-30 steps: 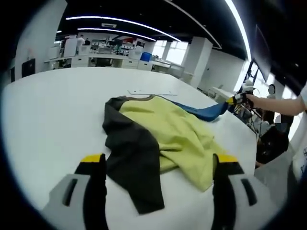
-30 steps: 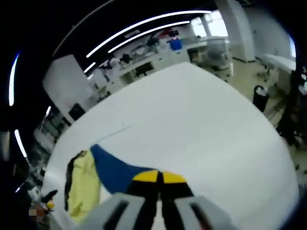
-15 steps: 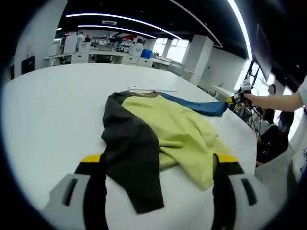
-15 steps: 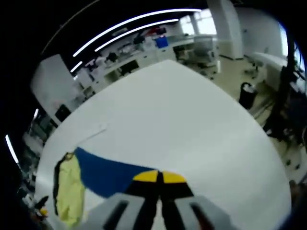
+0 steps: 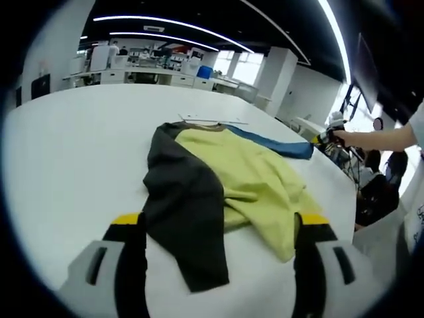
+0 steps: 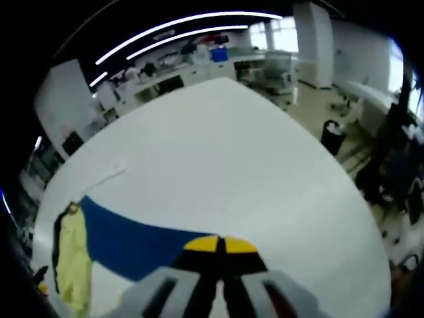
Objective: Fold the garment on the visible template until the final outline fits inside the template.
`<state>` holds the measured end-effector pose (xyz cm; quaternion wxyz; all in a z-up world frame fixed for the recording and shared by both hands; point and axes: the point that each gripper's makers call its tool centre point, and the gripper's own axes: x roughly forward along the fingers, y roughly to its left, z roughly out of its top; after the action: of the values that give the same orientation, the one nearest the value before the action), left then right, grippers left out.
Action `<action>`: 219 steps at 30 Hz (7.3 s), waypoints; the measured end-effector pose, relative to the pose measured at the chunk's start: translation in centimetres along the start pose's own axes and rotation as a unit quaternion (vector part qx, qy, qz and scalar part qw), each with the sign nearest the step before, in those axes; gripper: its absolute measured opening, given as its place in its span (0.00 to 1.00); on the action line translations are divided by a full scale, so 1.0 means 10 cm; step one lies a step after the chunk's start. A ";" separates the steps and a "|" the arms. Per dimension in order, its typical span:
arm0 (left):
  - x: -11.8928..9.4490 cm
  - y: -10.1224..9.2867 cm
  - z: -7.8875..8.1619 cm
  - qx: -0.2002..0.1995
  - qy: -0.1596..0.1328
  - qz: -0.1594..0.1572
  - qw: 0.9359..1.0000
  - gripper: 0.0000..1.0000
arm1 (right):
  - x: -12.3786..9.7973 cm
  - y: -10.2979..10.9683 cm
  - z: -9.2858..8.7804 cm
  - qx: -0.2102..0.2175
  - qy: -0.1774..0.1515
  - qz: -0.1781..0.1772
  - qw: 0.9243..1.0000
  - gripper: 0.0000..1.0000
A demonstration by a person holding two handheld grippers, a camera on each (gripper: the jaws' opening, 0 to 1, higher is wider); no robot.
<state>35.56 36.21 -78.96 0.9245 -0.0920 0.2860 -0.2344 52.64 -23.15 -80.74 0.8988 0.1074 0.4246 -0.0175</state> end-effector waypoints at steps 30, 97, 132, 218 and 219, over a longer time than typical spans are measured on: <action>-0.02 -0.09 -0.04 -0.009 -0.004 -0.005 1.000 0.90 | -0.17 -0.06 -0.32 -0.033 -0.022 0.054 0.998 0.46; -0.09 -0.04 -0.10 -0.025 -0.006 -0.001 1.000 0.90 | -0.18 0.06 -0.46 0.051 -0.066 0.069 0.994 0.00; -0.11 -0.10 -0.13 -0.031 -0.010 -0.006 0.999 0.89 | -0.31 -0.16 -0.54 0.029 -0.057 0.028 0.998 0.04; -0.22 0.37 -0.59 0.038 0.046 0.140 0.988 0.12 | -1.39 0.49 -1.17 -0.047 -0.108 0.171 0.978 0.95; -0.21 0.36 -0.59 0.043 0.048 0.137 0.988 0.12 | -1.39 0.48 -1.18 -0.047 -0.107 0.171 0.978 0.95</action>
<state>32.03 40.12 -83.91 0.9364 -0.0008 0.3292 -0.1215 35.42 -16.87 -76.48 0.9328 0.1333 0.3016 0.1453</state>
